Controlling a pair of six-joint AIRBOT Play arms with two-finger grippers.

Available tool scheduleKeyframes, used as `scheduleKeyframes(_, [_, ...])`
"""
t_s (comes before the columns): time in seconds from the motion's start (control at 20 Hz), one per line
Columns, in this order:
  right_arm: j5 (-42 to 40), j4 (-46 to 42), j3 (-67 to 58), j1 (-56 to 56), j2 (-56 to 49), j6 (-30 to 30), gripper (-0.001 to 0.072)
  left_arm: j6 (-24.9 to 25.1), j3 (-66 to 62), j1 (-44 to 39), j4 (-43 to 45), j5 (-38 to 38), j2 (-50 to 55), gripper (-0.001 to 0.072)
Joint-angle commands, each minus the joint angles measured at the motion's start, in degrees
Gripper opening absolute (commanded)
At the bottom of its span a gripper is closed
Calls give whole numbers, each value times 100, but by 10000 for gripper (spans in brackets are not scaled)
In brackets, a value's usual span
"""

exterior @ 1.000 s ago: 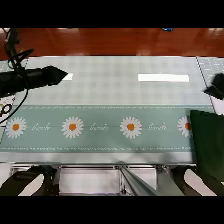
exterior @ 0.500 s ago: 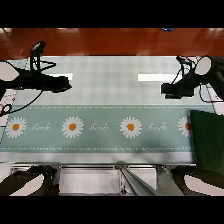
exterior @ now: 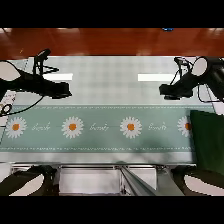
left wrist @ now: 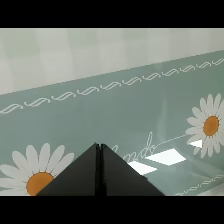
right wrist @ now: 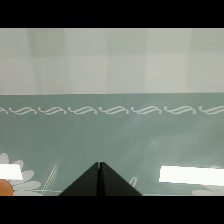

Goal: Fold the shirts.

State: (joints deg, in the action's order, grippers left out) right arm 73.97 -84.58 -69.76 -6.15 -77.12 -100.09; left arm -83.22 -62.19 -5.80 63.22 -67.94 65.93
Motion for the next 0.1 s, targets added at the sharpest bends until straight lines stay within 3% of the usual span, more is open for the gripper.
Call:
scheduleKeyframes(0.0, [4,-4,-4,-2,-4,0,24,-2,-4,7,2,-44,0,19])
scheduleKeyframes(0.05, [4,-2,-4,-2,-4,0,24,-2,-4,7,2,-46,0,19])
